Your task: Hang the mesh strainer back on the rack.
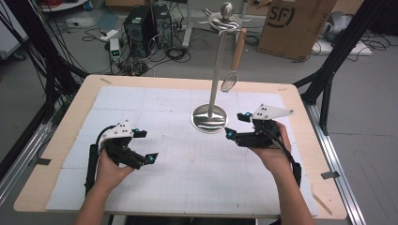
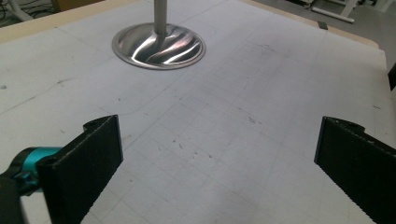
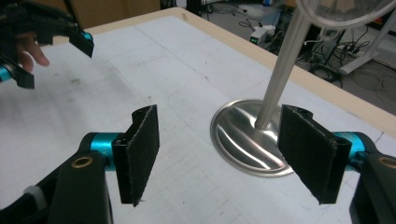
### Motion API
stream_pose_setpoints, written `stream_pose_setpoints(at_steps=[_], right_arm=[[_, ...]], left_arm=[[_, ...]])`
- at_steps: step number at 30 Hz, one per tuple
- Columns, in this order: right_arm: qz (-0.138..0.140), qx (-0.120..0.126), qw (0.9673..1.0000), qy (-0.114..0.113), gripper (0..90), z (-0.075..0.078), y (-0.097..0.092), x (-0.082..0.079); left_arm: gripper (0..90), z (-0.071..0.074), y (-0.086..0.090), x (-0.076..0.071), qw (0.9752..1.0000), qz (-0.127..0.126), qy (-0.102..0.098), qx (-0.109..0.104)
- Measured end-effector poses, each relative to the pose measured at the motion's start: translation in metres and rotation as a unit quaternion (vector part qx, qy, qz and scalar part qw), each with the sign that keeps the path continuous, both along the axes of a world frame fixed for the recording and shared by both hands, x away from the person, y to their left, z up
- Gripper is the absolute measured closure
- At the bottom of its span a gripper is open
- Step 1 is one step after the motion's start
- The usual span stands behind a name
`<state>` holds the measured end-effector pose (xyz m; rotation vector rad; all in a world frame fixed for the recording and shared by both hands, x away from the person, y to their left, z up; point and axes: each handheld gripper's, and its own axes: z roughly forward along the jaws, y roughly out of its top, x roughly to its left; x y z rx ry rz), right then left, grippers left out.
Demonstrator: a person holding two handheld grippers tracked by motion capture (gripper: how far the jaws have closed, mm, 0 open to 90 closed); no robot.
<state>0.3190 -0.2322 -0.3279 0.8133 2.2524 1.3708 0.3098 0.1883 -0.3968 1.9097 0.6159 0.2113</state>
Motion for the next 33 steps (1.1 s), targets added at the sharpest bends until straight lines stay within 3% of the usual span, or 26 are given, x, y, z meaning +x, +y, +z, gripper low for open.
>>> stream_pose_setpoints(at_steps=[15, 33], right_arm=[[0.012, -0.011, 0.9995, 0.026, 28.2, -0.044, 0.004, -0.007], [0.021, -0.004, 0.9989, 0.041, 24.1, -0.07, 0.006, -0.015]], left_arm=[[1.6, 0.0, 0.0, 0.0, 1.0, 0.0, 0.001, 0.003], [1.6, -0.004, -0.002, 0.002, 0.9999, 0.001, 0.01, 0.009]])
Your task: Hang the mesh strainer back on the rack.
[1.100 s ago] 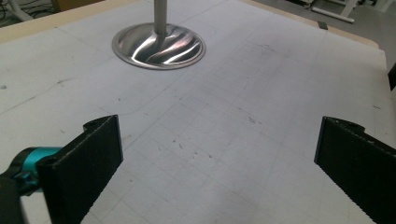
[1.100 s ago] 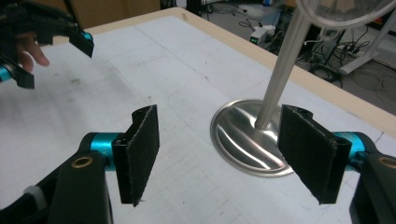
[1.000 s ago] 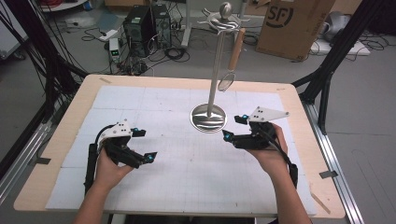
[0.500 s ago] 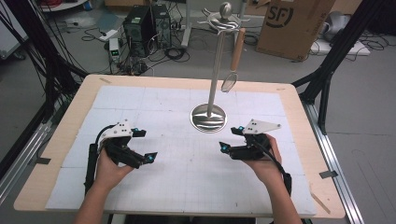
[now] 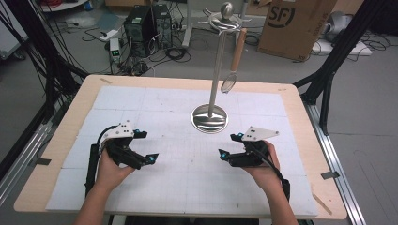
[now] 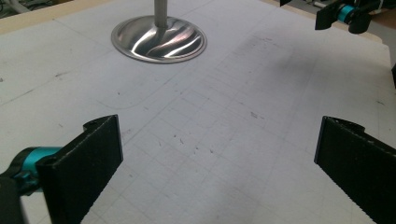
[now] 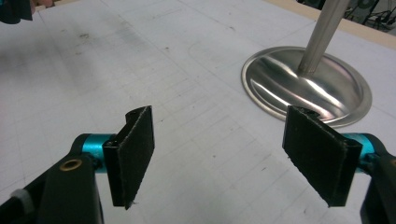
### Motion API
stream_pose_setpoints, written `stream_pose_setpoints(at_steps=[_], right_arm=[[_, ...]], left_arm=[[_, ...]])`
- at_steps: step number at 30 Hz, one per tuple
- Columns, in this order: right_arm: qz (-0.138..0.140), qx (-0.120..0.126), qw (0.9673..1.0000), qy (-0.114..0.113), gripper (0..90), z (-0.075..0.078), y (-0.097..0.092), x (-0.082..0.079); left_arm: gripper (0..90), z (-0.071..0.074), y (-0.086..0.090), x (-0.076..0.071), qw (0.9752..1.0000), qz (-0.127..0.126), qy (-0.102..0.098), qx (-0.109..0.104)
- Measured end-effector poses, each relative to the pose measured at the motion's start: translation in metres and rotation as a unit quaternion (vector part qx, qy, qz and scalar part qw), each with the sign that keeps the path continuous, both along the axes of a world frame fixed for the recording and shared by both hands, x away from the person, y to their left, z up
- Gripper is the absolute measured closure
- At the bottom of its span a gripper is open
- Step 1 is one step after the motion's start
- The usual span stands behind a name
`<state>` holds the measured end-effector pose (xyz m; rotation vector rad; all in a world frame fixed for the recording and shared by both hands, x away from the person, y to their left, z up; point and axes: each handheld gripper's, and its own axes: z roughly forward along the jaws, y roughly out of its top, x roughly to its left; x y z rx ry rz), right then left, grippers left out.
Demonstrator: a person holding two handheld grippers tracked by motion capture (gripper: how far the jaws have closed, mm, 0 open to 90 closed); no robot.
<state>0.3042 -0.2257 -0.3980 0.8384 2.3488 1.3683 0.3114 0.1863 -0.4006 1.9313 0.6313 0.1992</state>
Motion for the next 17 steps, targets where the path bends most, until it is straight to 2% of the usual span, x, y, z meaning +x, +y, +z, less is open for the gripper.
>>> stream_pose_setpoints(at_steps=[2, 9, 13, 17], right_arm=[[0.002, -0.004, 1.0, 0.009, 23.0, -0.004, 0.001, -0.001], [0.003, -0.002, 0.9998, 0.017, 18.5, -0.016, 0.003, -0.002], [0.008, -0.004, 0.9998, 0.017, 16.4, -0.021, 0.004, -0.001], [0.01, -0.005, 0.9998, 0.017, 16.1, -0.021, 0.004, -0.001]], left_arm=[[1.6, 0.0, 0.0, 0.001, 1.0, -0.002, 0.0, 0.004], [1.6, -0.003, -0.001, 0.002, 1.0, -0.002, 0.005, 0.008], [1.6, -0.005, -0.003, 0.003, 0.9999, -0.002, 0.008, 0.012], [1.6, -0.004, -0.002, 0.003, 0.9999, -0.001, 0.007, 0.008]])
